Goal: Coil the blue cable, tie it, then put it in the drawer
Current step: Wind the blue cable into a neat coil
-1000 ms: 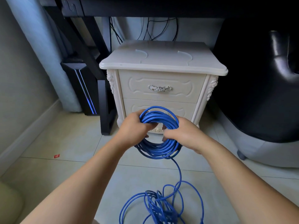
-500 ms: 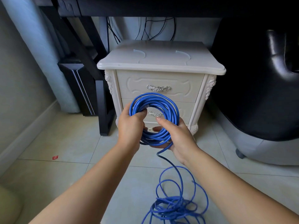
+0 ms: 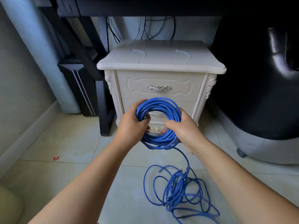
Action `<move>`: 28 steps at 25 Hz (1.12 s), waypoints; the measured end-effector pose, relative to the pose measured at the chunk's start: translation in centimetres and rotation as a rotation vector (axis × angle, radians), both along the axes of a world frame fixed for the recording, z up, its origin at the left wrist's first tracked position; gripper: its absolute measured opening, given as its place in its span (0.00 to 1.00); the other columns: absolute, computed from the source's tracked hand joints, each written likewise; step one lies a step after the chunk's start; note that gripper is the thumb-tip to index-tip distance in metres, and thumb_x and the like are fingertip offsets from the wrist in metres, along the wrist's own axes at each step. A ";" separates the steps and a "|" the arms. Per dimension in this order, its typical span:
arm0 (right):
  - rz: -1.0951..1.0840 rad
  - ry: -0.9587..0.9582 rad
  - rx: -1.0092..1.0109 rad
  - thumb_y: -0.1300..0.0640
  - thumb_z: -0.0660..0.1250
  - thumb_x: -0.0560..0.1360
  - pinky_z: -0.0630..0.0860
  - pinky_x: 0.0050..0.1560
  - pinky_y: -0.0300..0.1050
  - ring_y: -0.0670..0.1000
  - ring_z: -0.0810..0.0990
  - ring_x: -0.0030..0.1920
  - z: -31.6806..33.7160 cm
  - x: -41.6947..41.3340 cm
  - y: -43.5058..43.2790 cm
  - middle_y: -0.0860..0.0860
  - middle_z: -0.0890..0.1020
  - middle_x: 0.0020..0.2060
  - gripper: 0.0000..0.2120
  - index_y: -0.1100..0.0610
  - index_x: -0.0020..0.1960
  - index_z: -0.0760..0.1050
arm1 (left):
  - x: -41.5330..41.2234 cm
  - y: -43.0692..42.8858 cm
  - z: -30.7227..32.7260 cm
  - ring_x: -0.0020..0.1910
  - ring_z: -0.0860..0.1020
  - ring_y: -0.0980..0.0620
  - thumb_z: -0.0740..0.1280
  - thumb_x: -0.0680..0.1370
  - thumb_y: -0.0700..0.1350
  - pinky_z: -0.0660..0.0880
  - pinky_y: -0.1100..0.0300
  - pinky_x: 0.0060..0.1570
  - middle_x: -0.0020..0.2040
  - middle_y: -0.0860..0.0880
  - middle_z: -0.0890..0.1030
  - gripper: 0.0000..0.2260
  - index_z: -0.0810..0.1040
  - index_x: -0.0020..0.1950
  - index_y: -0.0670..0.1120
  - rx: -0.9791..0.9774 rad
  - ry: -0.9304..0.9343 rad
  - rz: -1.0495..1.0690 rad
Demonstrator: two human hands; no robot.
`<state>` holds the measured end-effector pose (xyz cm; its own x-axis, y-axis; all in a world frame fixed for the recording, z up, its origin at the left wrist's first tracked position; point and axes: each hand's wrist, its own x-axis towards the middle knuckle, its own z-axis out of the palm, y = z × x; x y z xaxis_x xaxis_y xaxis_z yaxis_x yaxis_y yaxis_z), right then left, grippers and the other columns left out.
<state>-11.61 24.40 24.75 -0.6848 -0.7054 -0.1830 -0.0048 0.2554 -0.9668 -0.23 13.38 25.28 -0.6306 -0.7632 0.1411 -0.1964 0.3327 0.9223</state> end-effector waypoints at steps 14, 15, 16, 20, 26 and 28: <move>0.107 -0.409 -0.042 0.60 0.73 0.72 0.79 0.53 0.67 0.62 0.85 0.44 0.1 -0.4 -0.3 0.59 0.84 0.44 0.16 0.60 0.59 0.77 | -0.8 0.7 0.0 0.29 0.71 0.55 0.59 0.74 0.27 0.69 0.67 0.28 0.34 0.57 0.79 0.24 0.81 0.55 0.53 0.292 0.224 0.118; 0.063 -0.381 -0.047 0.62 0.72 0.72 0.81 0.51 0.64 0.61 0.85 0.42 -0.2 -0.3 -0.4 0.58 0.83 0.39 0.13 0.60 0.56 0.76 | -0.8 1.2 -0.2 0.30 0.71 0.55 0.58 0.74 0.27 0.69 0.68 0.29 0.37 0.56 0.80 0.24 0.81 0.55 0.53 0.291 0.228 0.131; 0.023 -0.361 -0.056 0.65 0.70 0.73 0.83 0.48 0.59 0.59 0.85 0.38 -0.4 -0.1 -0.5 0.56 0.81 0.33 0.11 0.60 0.54 0.75 | -0.8 1.6 -0.5 0.32 0.72 0.55 0.58 0.74 0.27 0.70 0.68 0.30 0.39 0.55 0.80 0.24 0.80 0.57 0.53 0.305 0.226 0.133; -0.056 -0.236 -0.051 0.71 0.62 0.71 0.79 0.33 0.45 0.54 0.77 0.26 -0.3 -0.4 -0.7 0.53 0.72 0.25 0.12 0.57 0.48 0.72 | -0.4 0.6 -0.5 0.38 0.81 0.55 0.68 0.77 0.37 0.78 0.62 0.42 0.46 0.52 0.82 0.21 0.72 0.65 0.57 0.396 0.074 0.017; 0.293 0.361 0.214 0.63 0.64 0.72 0.78 0.36 0.45 0.49 0.82 0.28 0.7 0.5 -0.5 0.52 0.81 0.36 0.15 0.47 0.54 0.74 | 0.3 -0.7 -0.1 0.38 0.80 0.59 0.70 0.70 0.38 0.76 0.62 0.42 0.45 0.55 0.82 0.25 0.75 0.64 0.58 -0.168 -0.291 -0.253; 0.297 0.429 0.221 0.61 0.65 0.71 0.78 0.35 0.42 0.48 0.82 0.30 0.7 1.0 -0.6 0.50 0.81 0.41 0.14 0.46 0.53 0.73 | 0.2 -0.4 -0.1 0.37 0.79 0.59 0.68 0.70 0.38 0.76 0.63 0.40 0.41 0.56 0.83 0.23 0.77 0.62 0.58 -0.204 -0.299 -0.255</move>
<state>-10.61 23.82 25.43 -0.5085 -0.8555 -0.0974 -0.4876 0.3794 -0.7863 0.00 12.98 25.22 -0.8312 -0.5532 0.0556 -0.3322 0.5744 0.7482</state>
